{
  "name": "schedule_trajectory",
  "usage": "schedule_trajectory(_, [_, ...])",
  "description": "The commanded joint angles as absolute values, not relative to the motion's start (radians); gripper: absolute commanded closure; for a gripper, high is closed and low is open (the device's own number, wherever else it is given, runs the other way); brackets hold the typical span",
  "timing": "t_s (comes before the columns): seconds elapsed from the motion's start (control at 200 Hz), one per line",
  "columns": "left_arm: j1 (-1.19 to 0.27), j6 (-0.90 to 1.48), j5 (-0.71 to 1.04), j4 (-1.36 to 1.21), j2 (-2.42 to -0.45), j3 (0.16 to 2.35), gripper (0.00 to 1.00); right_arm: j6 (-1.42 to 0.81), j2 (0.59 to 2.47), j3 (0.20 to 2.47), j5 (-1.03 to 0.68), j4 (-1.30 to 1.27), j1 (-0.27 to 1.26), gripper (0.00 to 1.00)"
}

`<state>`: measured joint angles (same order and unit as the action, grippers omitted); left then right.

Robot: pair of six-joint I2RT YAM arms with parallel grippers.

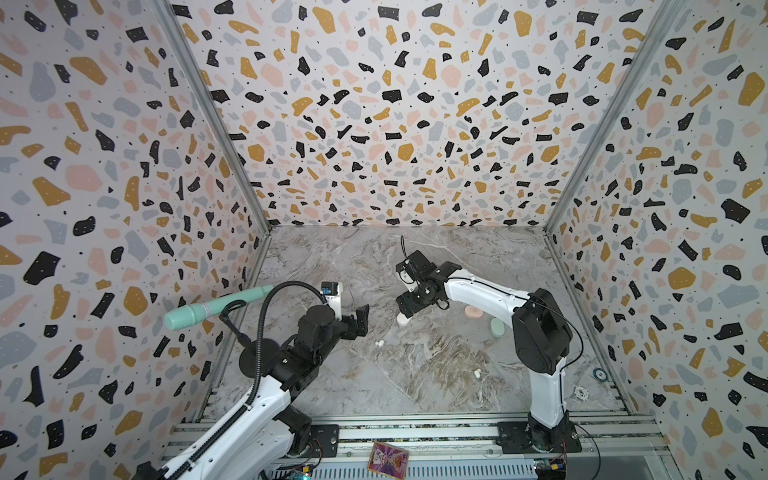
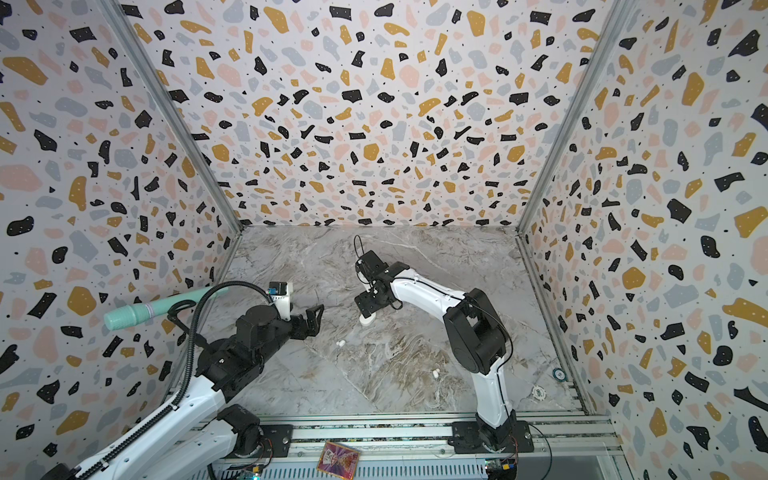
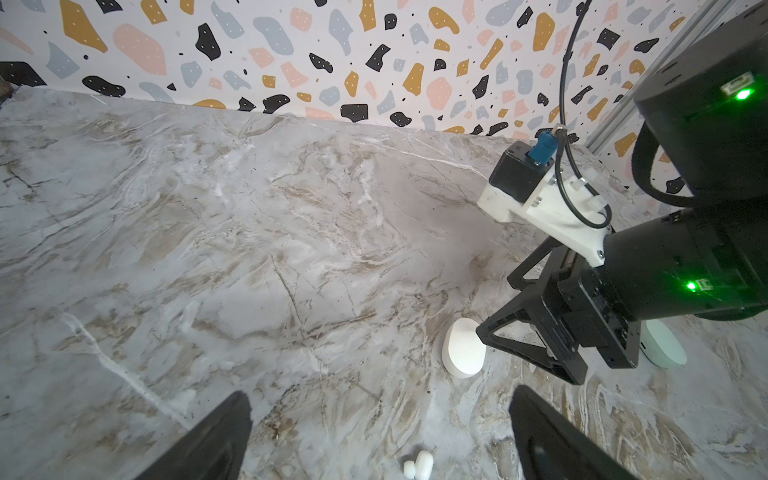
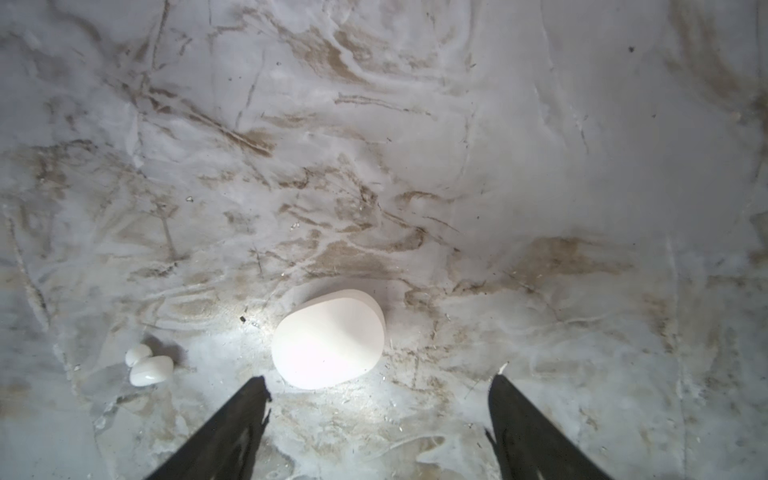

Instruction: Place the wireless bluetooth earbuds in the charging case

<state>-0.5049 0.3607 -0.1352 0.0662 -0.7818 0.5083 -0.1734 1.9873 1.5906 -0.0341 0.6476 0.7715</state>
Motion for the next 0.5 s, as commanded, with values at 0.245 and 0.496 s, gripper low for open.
schedule_trajectory(0.245, [-0.499, 0.370, -0.118, 0.031, -0.781, 0.514, 0.02, -0.093, 2.079, 1.707, -0.008, 0.761, 0.831, 0.14])
schedule_trajectory(0.496, [-0.499, 0.370, -0.117, 0.029, -0.782, 0.512, 0.02, -0.081, 2.135, 1.748, 0.007, 0.772, 0.835, 0.16])
